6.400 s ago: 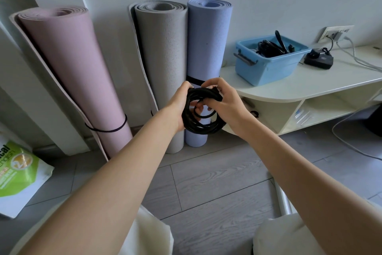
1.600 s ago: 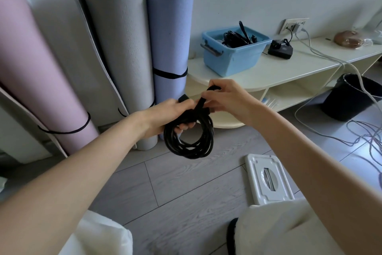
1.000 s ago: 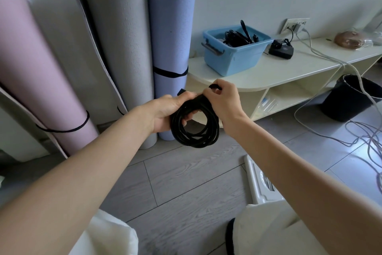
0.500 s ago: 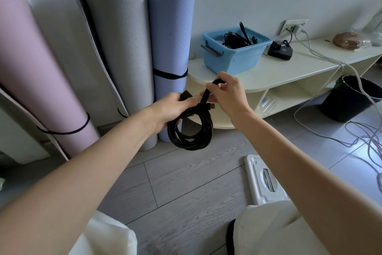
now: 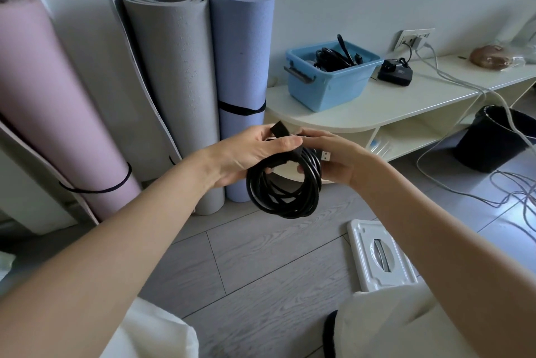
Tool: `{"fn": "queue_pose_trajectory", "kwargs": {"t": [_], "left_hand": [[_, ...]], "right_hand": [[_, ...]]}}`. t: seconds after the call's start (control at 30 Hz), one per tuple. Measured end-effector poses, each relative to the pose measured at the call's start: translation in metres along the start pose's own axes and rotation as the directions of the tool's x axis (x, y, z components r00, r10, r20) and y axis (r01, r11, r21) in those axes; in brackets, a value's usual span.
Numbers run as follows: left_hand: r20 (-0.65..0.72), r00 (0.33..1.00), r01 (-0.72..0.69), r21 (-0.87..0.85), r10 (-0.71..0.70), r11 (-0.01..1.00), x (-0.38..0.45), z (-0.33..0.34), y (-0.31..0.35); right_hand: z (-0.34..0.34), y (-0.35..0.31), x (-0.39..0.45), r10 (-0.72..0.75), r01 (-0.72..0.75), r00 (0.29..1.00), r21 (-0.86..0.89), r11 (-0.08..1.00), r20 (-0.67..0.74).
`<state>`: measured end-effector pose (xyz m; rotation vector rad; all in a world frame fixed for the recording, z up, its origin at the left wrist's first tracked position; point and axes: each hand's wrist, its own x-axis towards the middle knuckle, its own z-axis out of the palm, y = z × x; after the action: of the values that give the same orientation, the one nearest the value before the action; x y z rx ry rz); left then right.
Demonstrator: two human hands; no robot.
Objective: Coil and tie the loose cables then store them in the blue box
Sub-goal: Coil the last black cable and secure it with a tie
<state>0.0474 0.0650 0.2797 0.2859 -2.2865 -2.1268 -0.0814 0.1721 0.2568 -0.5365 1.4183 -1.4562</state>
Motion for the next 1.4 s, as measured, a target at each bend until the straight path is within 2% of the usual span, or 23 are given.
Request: {"fn": "queue_pose_trajectory", "kwargs": {"t": [0.13, 0.27, 0.4, 0.5, 0.57, 0.63, 0.7, 0.77, 0.83, 0.87, 1.03, 1.1, 1.2, 1.3, 1.4], "left_hand": [[-0.075, 0.997, -0.009, -0.010, 0.008, 1.000, 0.004, -0.001, -0.003], [-0.173, 0.981, -0.106, -0.076, 0.091, 0.991, 0.007, 0.004, -0.003], [-0.184, 0.978, -0.116, -0.069, 0.102, 0.991, 0.011, 0.001, -0.006], [-0.222, 0.974, -0.058, -0.075, 0.040, 0.996, 0.013, -0.003, -0.009], [-0.302, 0.953, -0.052, -0.117, 0.014, 0.992, 0.016, -0.006, -0.010], [-0.381, 0.925, -0.049, -0.135, -0.006, 0.990, 0.018, -0.010, -0.012], [-0.445, 0.895, -0.019, -0.121, -0.037, 0.992, 0.021, -0.013, -0.016], [-0.502, 0.862, 0.003, -0.133, -0.071, 0.991, 0.024, -0.014, -0.020], [-0.522, 0.846, 0.022, -0.172, -0.110, 0.985, 0.025, -0.014, -0.022], [-0.521, 0.844, 0.030, -0.193, -0.129, 0.981, 0.025, -0.014, -0.022], [-0.492, 0.861, -0.007, -0.260, -0.126, 0.966, 0.025, -0.014, -0.020], [-0.498, 0.859, -0.012, -0.249, -0.117, 0.968, 0.025, -0.013, -0.021], [-0.523, 0.845, -0.009, -0.231, -0.116, 0.973, 0.027, -0.012, -0.021], [-0.559, 0.814, -0.004, -0.279, -0.159, 0.960, 0.030, -0.015, -0.020], [-0.519, 0.839, -0.018, -0.331, -0.166, 0.944, 0.030, -0.017, -0.022]], "right_hand": [[0.001, 0.002, 0.000, -0.002, -0.001, 1.000, 0.131, 0.991, 0.025], [0.000, -0.001, 0.006, 0.058, -0.056, 0.998, 0.215, 0.975, -0.004], [0.004, -0.001, 0.005, 0.097, -0.091, 0.995, 0.255, 0.963, -0.012], [0.002, 0.002, 0.006, 0.099, -0.094, 0.995, 0.202, 0.975, -0.017], [-0.004, -0.001, 0.009, 0.080, -0.064, 0.992, 0.151, 0.986, -0.098], [-0.006, -0.006, 0.010, -0.056, 0.055, 0.987, -0.009, 0.998, -0.148], [0.003, -0.009, 0.008, -0.197, 0.186, 0.979, -0.154, 0.970, -0.058], [0.015, -0.007, 0.009, -0.280, 0.255, 0.960, -0.448, 0.857, 0.011], [0.024, -0.003, 0.012, -0.381, 0.245, 0.924, -0.773, 0.585, 0.004], [0.025, -0.002, 0.013, -0.451, 0.246, 0.893, -0.840, 0.483, 0.003], [0.021, 0.000, 0.018, -0.642, 0.344, 0.760, -0.901, 0.265, 0.101], [0.020, 0.003, 0.019, -0.656, 0.364, 0.735, -0.917, 0.164, 0.174], [0.019, 0.007, 0.017, -0.655, 0.294, 0.716, -0.955, -0.029, 0.240], [0.020, 0.005, 0.013, -0.711, 0.261, 0.614, -0.938, -0.227, 0.342], [0.019, 0.005, 0.012, -0.694, 0.286, 0.525, -0.870, -0.401, 0.493]]}}
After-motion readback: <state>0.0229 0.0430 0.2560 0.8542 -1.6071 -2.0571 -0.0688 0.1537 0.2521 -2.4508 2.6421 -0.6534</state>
